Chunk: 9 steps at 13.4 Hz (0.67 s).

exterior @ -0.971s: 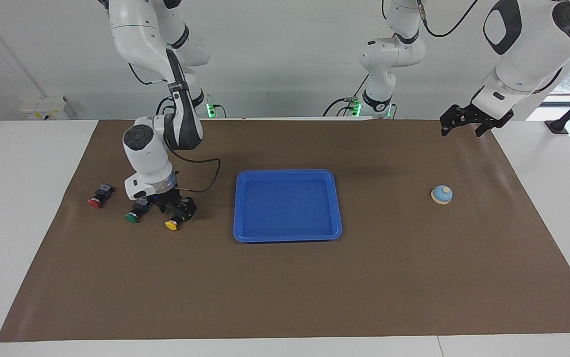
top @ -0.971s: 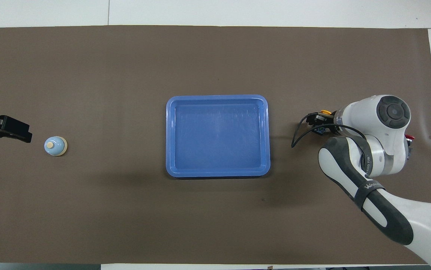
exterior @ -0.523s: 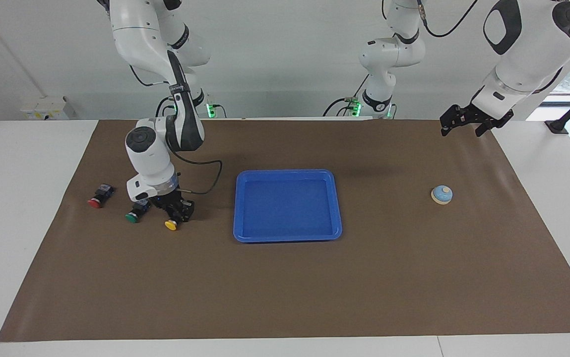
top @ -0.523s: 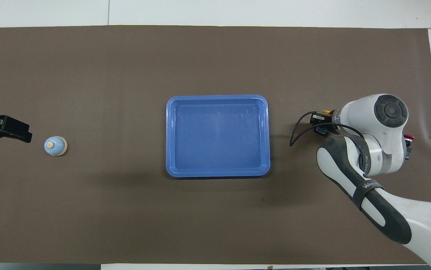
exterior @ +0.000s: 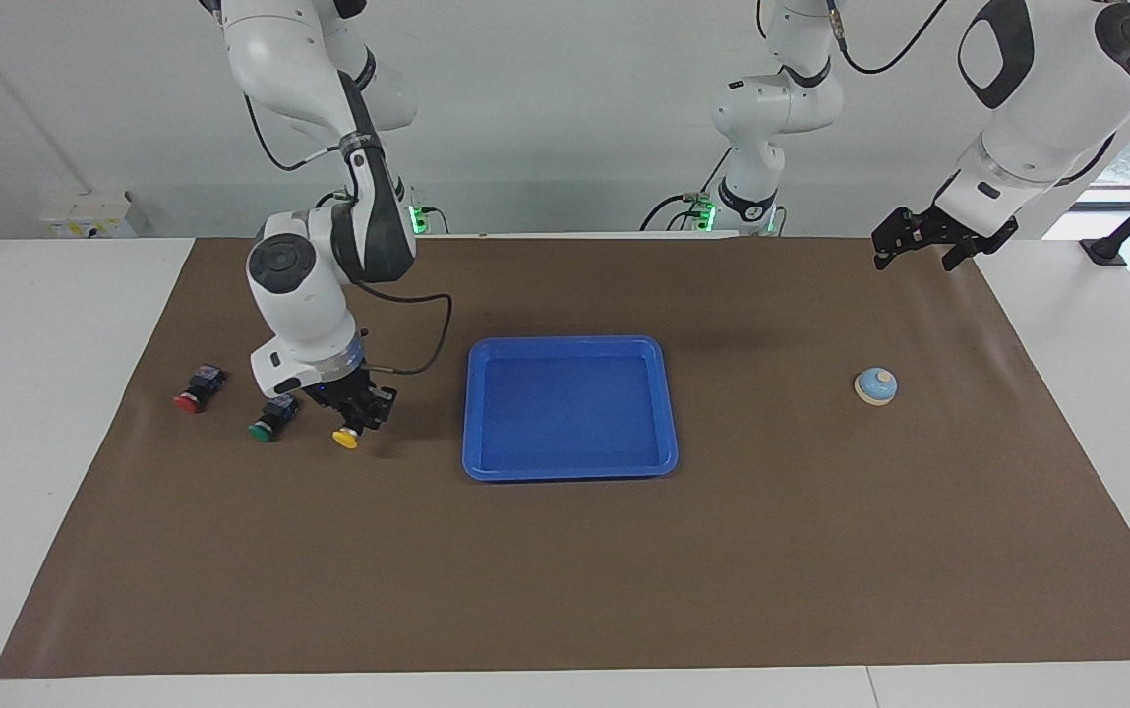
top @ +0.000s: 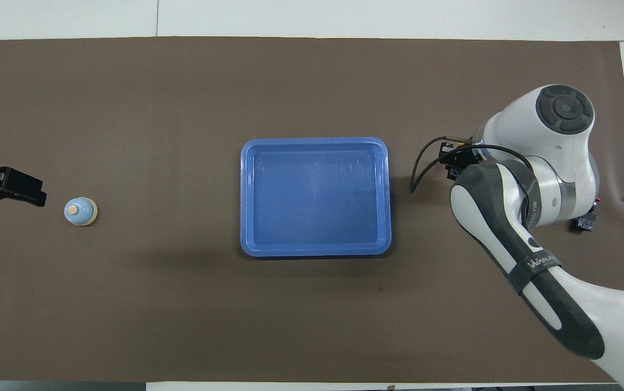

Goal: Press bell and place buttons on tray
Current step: 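Carry the yellow-cap button into the blue tray and open the right gripper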

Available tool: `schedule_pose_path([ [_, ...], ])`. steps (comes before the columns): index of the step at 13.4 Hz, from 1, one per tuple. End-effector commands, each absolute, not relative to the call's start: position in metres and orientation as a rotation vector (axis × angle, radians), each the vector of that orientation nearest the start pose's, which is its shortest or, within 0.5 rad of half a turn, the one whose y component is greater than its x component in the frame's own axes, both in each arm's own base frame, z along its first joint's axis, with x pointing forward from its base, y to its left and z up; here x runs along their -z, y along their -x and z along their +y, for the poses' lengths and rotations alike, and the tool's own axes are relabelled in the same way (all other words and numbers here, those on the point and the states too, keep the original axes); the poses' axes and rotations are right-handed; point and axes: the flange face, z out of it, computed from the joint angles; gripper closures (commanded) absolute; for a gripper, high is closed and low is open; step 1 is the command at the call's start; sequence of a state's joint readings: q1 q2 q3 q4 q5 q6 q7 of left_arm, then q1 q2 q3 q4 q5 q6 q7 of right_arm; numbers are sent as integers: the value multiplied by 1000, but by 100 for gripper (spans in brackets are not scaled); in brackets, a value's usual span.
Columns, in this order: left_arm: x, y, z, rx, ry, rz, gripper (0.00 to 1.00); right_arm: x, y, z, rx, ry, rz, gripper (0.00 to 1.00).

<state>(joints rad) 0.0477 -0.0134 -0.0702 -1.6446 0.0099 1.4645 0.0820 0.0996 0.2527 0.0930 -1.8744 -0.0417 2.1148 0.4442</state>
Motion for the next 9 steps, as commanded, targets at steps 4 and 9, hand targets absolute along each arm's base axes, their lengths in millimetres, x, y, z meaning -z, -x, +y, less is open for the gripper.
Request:
schedule_pose_path([
  [4,-594,-532,-9,-260,3115,154,0,-387,-592,255,23,3143,-83,100],
  [9,-594,-532,-10,-260,3115,157,0,-344,-587,289,38,3125,-239,100],
])
